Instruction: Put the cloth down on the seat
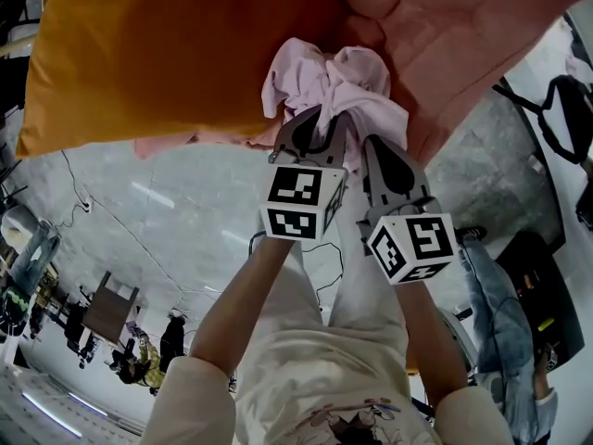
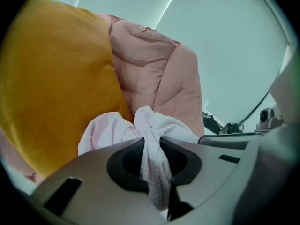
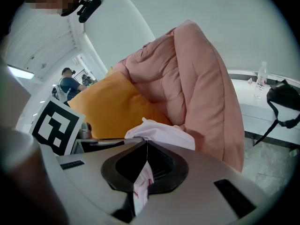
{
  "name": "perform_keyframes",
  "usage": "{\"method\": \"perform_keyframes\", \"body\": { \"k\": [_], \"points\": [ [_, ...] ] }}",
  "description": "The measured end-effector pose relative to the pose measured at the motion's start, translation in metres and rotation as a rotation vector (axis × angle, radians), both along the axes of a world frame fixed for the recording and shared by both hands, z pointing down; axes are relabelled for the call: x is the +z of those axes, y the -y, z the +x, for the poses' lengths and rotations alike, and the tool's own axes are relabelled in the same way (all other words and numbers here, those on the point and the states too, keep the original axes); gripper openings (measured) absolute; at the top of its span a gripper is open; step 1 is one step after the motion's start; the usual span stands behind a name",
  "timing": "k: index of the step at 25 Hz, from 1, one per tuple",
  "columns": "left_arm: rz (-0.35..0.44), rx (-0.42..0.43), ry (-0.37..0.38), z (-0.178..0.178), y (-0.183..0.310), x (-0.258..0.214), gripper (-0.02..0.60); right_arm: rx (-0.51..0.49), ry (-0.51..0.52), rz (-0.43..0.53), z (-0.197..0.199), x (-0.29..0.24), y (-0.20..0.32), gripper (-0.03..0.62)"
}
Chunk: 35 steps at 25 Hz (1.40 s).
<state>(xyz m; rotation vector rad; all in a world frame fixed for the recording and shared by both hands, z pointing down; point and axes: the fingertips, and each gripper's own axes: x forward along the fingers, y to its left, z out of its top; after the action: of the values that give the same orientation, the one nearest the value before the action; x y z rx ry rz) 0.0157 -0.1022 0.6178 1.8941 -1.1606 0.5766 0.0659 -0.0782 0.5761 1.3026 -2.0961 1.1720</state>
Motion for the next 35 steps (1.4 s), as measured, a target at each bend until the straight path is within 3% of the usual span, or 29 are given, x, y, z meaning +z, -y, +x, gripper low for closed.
{"method": "perform_keyframes", "body": {
  "k": [3,16,35],
  "points": [
    [-0.020,-0.026,-0.018,0.000,0.003,0.010,0.058,-0.006,-0.012,-0.007,0.001,0.008,0.003,0.020],
    [-0.032,0.008,0.012,0.016,0.021,0.042,0.058,-0.031,-0.030,-0.020,0.004,0.024,0.011,0.018],
    [-0.081,-0.008,0.008,0.032,0.035,0.093,0.058,0.023,-0.039,-0.036,0.031,0.037,0.020,0.020]
  ]
}}
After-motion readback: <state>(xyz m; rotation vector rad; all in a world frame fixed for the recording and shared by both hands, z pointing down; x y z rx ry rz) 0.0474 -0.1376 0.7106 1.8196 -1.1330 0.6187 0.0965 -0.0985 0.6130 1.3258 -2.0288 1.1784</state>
